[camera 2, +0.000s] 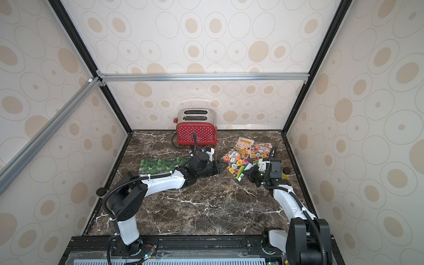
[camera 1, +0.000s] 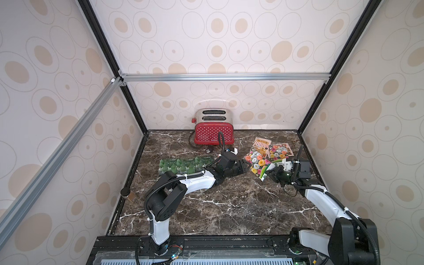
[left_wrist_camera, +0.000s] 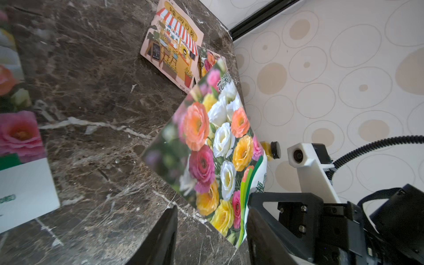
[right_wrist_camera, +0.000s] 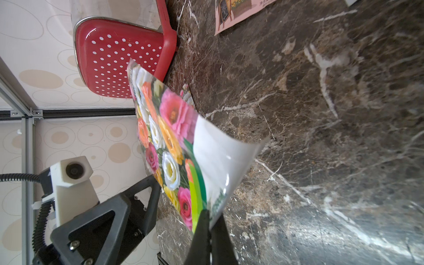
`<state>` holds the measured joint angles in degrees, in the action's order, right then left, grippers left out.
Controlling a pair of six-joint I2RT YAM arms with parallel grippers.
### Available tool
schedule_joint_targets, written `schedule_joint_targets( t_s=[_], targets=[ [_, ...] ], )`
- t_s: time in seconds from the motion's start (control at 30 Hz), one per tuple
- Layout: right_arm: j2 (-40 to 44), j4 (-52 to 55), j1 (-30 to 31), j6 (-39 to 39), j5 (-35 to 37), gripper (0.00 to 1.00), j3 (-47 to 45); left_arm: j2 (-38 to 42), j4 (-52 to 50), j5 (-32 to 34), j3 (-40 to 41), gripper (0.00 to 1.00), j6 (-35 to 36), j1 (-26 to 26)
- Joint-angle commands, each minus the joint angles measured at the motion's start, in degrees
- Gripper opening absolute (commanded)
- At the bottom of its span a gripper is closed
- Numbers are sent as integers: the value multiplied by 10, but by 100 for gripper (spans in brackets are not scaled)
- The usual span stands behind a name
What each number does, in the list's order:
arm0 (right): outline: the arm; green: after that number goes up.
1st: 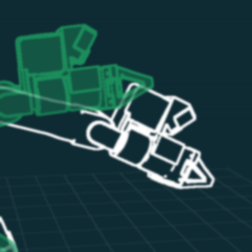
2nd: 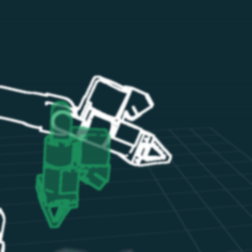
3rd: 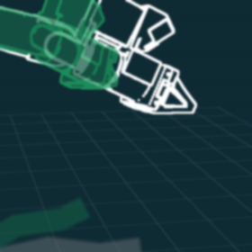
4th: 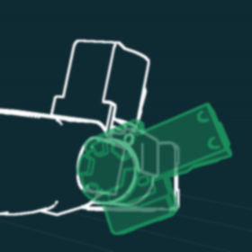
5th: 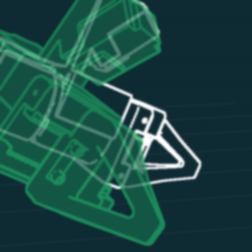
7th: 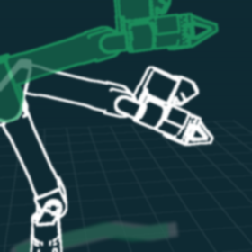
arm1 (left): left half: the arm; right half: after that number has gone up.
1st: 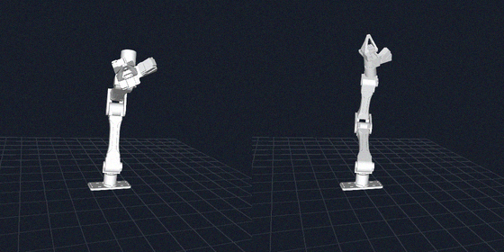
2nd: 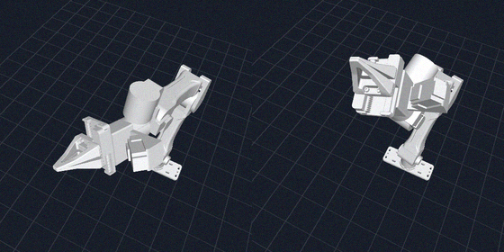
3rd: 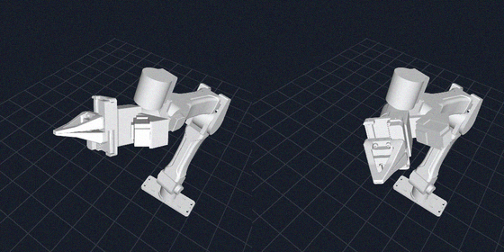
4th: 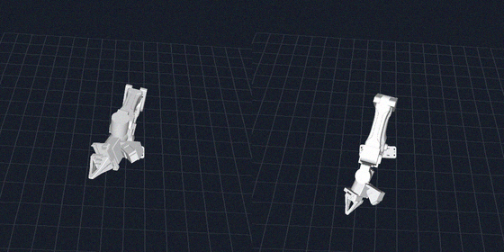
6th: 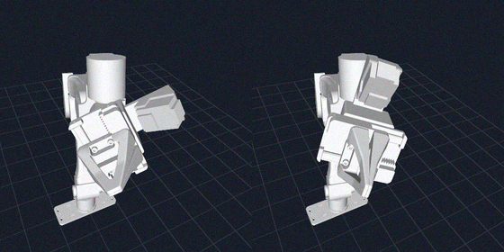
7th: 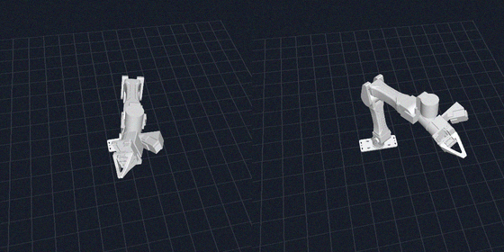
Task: Arrange the seed packets in a row
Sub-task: Place the seed packet at the center of the board.
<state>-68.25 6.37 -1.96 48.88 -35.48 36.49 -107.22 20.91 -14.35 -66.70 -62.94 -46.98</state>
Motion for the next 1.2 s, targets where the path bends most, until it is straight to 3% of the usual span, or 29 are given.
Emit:
schedule_joint_targets(
  t_s=[0.0,0.17,0.53,0.6,0.8,0.87,1.03,1.1,1.17],
  targets=[
    [9,-34,-3,26,-16,3,-7,-12,50,-15,0,50,-25,-2],
    [4,-69,-2,51,-40,3,-14,-11,51,-5,6,50,-23,-2],
    [-12,-107,9,80,-54,3,-24,-44,154,4,0,44,-43,-2],
    [-14,-115,9,84,-54,3,-26,-47,142,3,-6,38,-38,-2],
    [-23,-119,11,85,-60,5,-27,-54,158,8,6,7,-40,3],
    [-30,-132,11,88,-68,9,-31,-53,163,5,8,3,-35,7],
    [-44,22,16,-38,-15,46,25,-48,66,-35,-23,0,14,33],
    [-51,79,16,-89,22,54,53,-47,30,-54,-31,0,36,52],
    [-60,120,15,-129,67,55,79,-55,-26,-90,-58,0,71,74]
  ],
)
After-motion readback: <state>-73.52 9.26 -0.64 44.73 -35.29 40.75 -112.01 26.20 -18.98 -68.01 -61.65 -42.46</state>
